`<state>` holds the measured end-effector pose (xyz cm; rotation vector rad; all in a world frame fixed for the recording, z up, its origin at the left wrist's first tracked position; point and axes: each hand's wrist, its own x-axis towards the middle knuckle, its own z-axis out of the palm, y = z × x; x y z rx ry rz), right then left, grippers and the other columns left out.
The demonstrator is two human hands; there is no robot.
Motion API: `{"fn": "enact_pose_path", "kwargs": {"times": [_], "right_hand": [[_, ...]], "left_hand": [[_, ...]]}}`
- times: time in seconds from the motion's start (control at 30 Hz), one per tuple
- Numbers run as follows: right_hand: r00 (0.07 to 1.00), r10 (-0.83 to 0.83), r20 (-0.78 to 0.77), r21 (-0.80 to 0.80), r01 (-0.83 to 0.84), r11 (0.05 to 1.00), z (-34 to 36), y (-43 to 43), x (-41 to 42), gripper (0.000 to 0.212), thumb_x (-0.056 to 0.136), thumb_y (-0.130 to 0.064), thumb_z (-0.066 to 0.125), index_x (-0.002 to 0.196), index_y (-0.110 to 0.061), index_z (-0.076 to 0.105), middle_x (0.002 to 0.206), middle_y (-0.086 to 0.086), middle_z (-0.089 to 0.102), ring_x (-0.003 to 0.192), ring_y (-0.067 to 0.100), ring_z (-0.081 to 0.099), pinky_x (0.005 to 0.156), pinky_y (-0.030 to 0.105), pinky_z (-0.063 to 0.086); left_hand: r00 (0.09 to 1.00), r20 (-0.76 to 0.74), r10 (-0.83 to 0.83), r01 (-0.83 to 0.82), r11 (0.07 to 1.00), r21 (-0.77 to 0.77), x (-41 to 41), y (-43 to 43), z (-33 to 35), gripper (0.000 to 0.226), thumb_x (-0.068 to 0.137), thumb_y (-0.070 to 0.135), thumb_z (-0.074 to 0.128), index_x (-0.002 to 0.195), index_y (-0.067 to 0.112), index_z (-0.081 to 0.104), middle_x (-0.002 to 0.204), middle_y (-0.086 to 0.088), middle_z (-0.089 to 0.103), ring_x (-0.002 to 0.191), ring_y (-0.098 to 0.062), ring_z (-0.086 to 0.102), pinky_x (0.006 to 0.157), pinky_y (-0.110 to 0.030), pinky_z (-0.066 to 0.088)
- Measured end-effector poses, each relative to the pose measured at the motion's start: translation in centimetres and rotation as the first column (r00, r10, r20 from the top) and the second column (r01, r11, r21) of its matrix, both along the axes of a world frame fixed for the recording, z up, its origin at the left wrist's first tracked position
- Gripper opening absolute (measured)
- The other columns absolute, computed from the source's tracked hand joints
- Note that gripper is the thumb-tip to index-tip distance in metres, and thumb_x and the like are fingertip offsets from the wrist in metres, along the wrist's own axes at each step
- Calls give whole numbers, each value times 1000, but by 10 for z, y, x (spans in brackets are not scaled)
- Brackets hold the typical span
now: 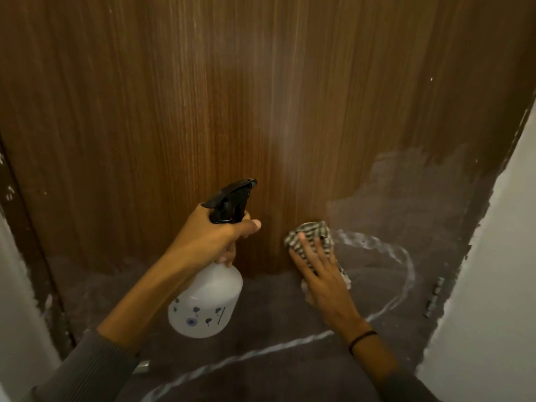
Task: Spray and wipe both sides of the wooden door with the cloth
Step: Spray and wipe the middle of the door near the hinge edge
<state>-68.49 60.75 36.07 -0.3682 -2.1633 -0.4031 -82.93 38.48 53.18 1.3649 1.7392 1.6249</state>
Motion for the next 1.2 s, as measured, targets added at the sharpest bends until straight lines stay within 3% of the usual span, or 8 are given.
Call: {"fn": "enact_pose_path", "kwargs": {"times": [0.1,0.27,0.47,0.57,0.67,0.73,0.93,1.2], "right_hand": [[982,-21,-190,-319,-41,947,5,0,27,100,80,17,64,160,-21,18,171,-4,-2,156,33,0,120,58,25],[910,-38,-413,-403,-145,904,42,-4,67,60,102,-4,42,159,-15,27,170,5,8,153,25,19,115,8,23],[828,-73,-556,-347,-152,925,81,-10,89,55,104,-1,47,156,-4,28,164,23,18,131,-31,18,94,-9,26],[808,24,-588,-305,-249,919,98,-16,69,57,105,0,43,157,-13,22,166,23,14,152,-3,12,110,3,24],[855,107,-508,-253,-267,930,105,-9,23,57,107,-10,40,159,-19,18,169,11,6,157,27,0,125,49,20],[932,51,-359,-174,-121,977,98,-5,-12,62,104,-26,44,160,-19,17,169,8,9,157,29,-2,123,61,12],[927,-80,-366,47,104,993,95,36,-18,56,104,-38,41,157,-24,27,164,5,23,156,26,10,122,61,8],[714,-463,-525,-512,169,842,38,94,57,55,110,-35,22,162,-18,12,170,6,0,157,27,0,122,63,10]], "left_hand": [[999,11,-37,37,995,-90,19,19,-5,14,92,16,72,94,6,62,53,2,55,39,-11,42,46,-25,42],[989,80,-125,136,980,-145,52,61,-15,15,86,11,79,93,2,69,57,-2,57,39,-12,43,41,-23,41],[997,-70,40,-59,955,-292,67,91,-44,23,84,18,79,98,6,65,69,-4,64,44,-10,57,47,-22,47],[999,-11,48,-50,960,-275,62,86,-42,14,86,12,77,85,8,64,61,-3,60,42,-11,53,47,-26,46],[1000,14,15,-13,987,-163,57,76,-19,15,88,9,75,78,6,64,62,-7,59,44,-14,49,45,-27,44],[1000,5,9,-8,995,-102,57,76,0,13,88,10,75,87,-1,67,68,-14,62,44,-16,47,42,-25,42],[996,-88,-11,6,998,-55,55,105,34,17,89,19,76,101,9,71,84,-22,72,39,-14,47,46,-29,44],[991,-47,-125,123,991,-57,52,134,28,12,92,17,72,91,6,67,78,-10,70,39,-14,42,45,-28,44]]}}
